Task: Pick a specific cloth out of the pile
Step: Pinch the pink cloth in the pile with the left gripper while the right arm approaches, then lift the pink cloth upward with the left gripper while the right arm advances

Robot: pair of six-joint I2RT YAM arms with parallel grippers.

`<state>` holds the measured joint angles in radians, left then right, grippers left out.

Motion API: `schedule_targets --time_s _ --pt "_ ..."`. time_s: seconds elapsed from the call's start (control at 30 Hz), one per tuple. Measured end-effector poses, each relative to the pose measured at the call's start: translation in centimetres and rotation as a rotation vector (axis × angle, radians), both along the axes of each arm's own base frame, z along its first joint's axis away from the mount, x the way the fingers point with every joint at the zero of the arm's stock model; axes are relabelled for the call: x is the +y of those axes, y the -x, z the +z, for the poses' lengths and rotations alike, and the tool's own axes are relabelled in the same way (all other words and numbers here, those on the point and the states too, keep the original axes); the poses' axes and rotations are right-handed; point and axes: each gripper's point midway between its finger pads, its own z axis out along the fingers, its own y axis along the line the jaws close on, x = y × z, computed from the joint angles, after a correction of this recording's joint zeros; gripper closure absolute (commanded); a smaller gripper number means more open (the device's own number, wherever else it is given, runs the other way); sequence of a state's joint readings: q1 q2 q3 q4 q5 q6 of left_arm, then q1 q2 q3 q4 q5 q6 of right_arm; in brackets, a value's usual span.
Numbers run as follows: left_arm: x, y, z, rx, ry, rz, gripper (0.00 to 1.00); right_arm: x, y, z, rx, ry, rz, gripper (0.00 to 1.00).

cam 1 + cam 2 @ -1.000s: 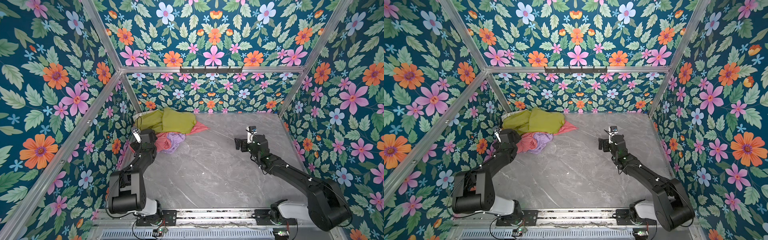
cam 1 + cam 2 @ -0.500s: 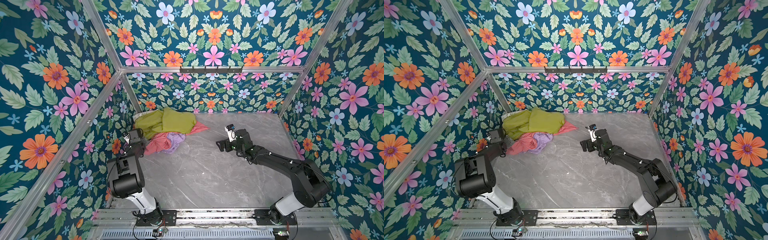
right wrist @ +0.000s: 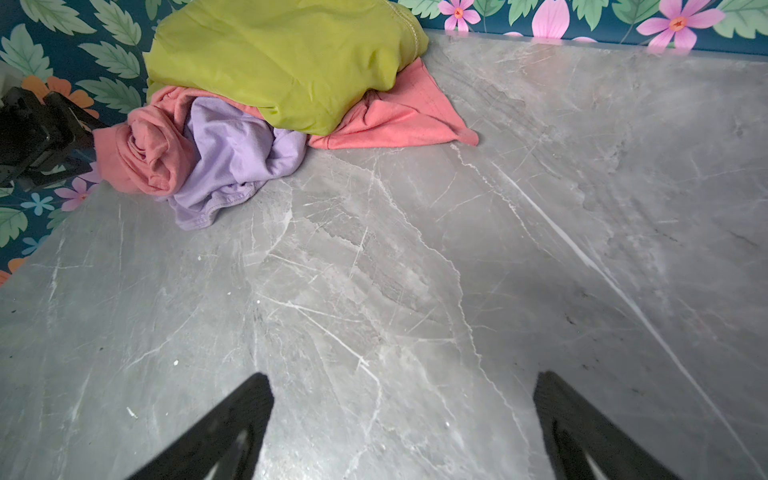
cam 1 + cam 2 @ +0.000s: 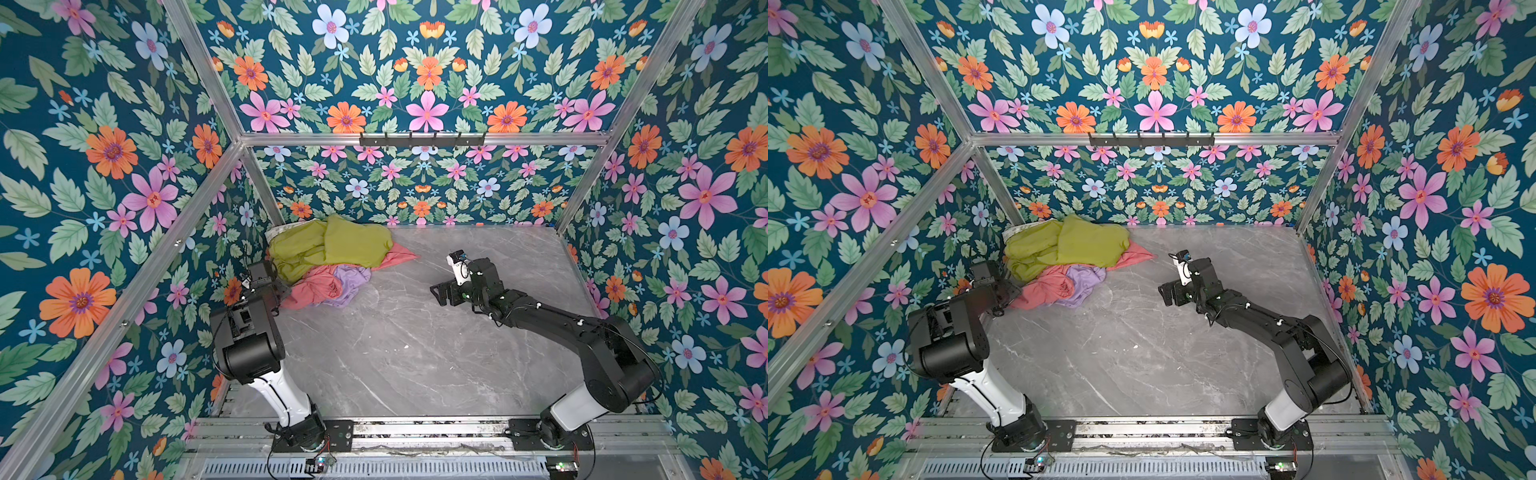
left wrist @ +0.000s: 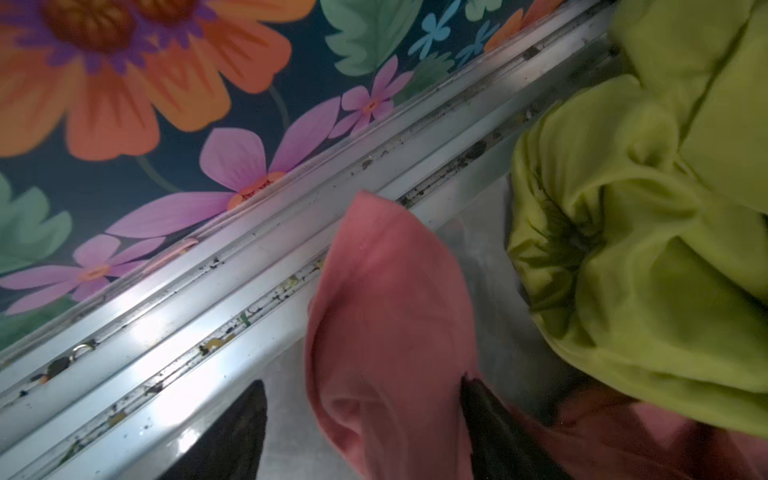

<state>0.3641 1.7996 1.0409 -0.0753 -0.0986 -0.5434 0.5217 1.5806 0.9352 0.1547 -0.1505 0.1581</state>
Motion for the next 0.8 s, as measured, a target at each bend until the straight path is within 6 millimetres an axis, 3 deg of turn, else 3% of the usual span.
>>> schedule_targets --time_s 0.33,0.6,0.8 --pt "-0.4 -0.7 0.0 -0.02 0.036 -0.015 0.75 -0.2 0.3 0.4 -0.009 -0.004 -0.001 0.0" --pt "-0.5 -0.8 0.7 -0.037 0.039 -0.018 0.99 -0.4 0.6 0.6 -0.012 -0.006 -0.002 0.0" --pt "-0.8 -1.0 1.7 -0.058 0.048 -0.032 1.0 -0.8 1.1 0.3 -0.007 -0.003 -0.007 0.0"
